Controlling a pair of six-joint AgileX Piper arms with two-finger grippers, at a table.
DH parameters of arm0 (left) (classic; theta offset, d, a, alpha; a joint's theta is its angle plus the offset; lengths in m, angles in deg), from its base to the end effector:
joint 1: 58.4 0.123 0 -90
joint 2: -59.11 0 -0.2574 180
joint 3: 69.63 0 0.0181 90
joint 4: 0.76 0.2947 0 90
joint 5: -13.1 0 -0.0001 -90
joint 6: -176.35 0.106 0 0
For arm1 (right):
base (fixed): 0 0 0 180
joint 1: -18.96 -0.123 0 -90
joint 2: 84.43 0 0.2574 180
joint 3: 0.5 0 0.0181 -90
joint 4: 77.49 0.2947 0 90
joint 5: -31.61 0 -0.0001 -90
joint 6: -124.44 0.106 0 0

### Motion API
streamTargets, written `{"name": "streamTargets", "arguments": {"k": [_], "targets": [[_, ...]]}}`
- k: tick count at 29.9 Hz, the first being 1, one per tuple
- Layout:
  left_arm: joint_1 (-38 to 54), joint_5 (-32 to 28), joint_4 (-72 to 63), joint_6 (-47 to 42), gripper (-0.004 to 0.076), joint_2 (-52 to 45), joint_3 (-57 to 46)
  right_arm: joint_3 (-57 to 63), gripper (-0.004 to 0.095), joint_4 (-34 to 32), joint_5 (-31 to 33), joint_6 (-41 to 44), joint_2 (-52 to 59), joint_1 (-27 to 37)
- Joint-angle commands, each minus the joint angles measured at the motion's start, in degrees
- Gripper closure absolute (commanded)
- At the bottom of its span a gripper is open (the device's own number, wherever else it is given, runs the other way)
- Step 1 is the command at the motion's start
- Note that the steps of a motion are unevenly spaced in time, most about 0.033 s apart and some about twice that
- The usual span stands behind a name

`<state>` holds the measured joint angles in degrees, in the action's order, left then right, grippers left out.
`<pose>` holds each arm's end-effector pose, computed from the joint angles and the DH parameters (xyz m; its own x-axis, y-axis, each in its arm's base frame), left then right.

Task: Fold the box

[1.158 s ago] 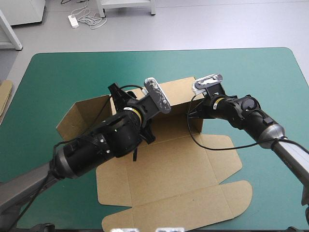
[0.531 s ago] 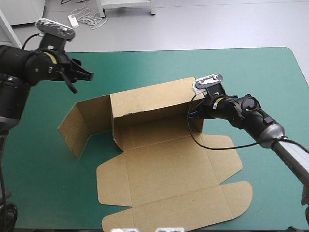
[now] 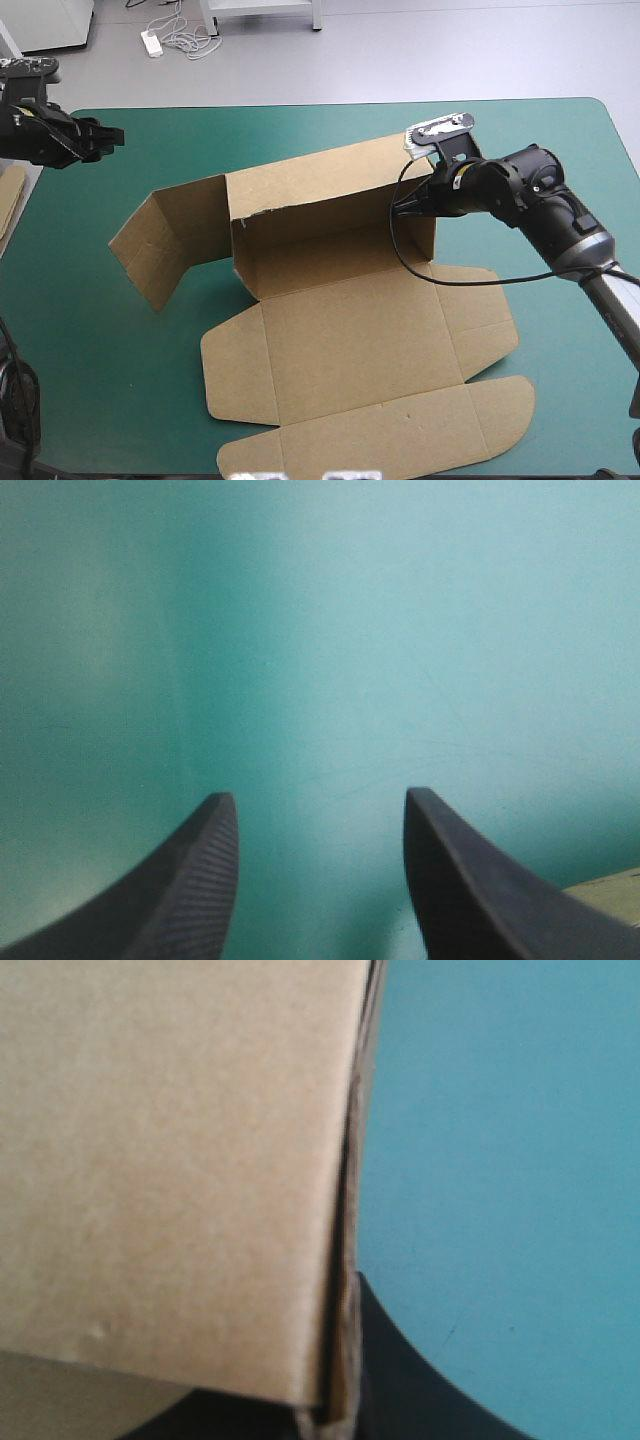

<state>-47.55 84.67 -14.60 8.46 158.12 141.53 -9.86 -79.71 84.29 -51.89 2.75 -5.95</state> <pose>0.3721 0.0468 0.4272 -0.7385 -0.0094 -0.6742 0.0621 0.9947 -0.0819 0.3431 0.1557 0.3552 -0.6695 -0.2662 -0.6935 -0.3748 0.9271 0.0059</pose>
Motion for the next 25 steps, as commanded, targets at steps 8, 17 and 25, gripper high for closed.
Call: {"name": "streamTargets", "arguments": {"k": [8,17,25], "targets": [[0.07,-1.07,-0.59,0.04,0.0356,-1.85,1.78,-15.35,0.0927,-6.86,17.81,4.65,-3.51,-0.03],[0.07,1.81,-0.59,0.39,0.0356,-1.81,1.78,-22.79,0.0927,-4.40,18.77,4.65,-15.27,1.15],[0.07,2.41,-0.87,0.39,0.0356,-1.81,1.78,-26.79,0.0927,5.98,18.77,3.49,-23.37,8.52]]}}
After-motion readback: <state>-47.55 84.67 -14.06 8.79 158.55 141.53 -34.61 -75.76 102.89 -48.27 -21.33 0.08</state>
